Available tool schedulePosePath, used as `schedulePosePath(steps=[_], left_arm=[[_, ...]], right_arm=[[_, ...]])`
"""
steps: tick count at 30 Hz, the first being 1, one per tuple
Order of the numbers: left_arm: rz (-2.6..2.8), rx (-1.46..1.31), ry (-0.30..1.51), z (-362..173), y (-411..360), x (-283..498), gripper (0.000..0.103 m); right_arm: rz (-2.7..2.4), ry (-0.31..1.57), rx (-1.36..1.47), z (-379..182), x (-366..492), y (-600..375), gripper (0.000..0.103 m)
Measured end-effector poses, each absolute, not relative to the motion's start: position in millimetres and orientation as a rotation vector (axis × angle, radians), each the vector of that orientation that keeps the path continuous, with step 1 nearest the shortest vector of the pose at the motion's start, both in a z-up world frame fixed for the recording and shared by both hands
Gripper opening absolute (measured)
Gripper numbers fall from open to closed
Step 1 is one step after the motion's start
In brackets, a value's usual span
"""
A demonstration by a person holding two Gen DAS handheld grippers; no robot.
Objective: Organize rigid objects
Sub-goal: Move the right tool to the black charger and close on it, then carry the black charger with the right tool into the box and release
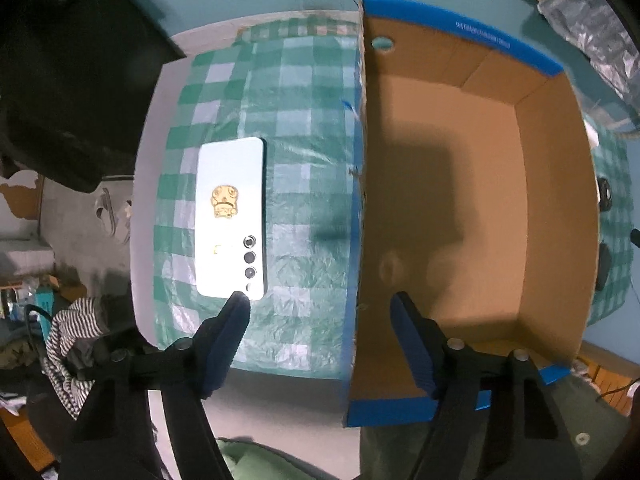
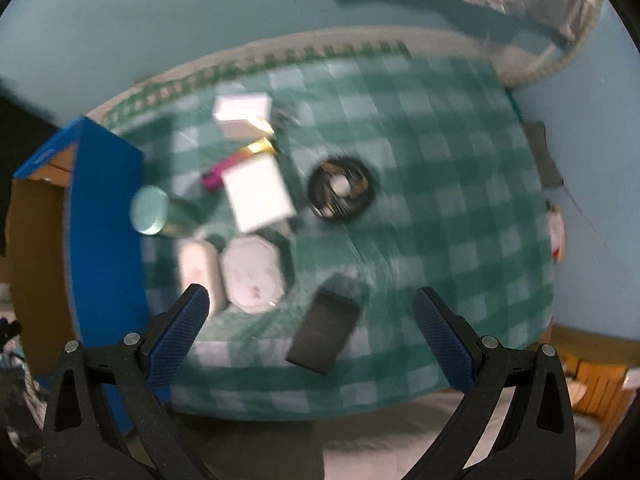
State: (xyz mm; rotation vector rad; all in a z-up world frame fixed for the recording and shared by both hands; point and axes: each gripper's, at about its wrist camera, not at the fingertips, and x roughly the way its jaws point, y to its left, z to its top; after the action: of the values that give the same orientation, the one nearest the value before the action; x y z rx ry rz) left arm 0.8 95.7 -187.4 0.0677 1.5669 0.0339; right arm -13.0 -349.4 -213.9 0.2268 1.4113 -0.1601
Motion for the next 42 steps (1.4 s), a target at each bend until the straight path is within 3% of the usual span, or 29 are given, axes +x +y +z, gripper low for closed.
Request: schedulePosePath(steps=[10,17,24,32,38,42], left_arm=[[0.008,0.058,1.614,-209,93,-9,0.048],[-0.008,0.06,1.628,-215,91,-11,0.025],[-0.029,0.074,1.634,-215,87,-12,0.017],[-0.043,0.091,1.64,-217,81,-16,0.009],[-0.05,0.071,1.649,-216,84,-18,0.009],[-0.054,0.078,1.646,-216,82,-19,0.008]], right_arm=[[-0.212,1.501,0.353,-254,-32,-370,0.1],[-0.21,1.542,0.349,-274,-29,-367,0.09],[-0.212,1.563,0.345,-292,-28,-366,0.077],[-0.177,1.562,0.326,-311,-19,-359,0.047],[-0.189,1.565,0.185,-312,-17,-334,0.037],[-0.182,1.572,0.172,-316,-16,-327,0.037]])
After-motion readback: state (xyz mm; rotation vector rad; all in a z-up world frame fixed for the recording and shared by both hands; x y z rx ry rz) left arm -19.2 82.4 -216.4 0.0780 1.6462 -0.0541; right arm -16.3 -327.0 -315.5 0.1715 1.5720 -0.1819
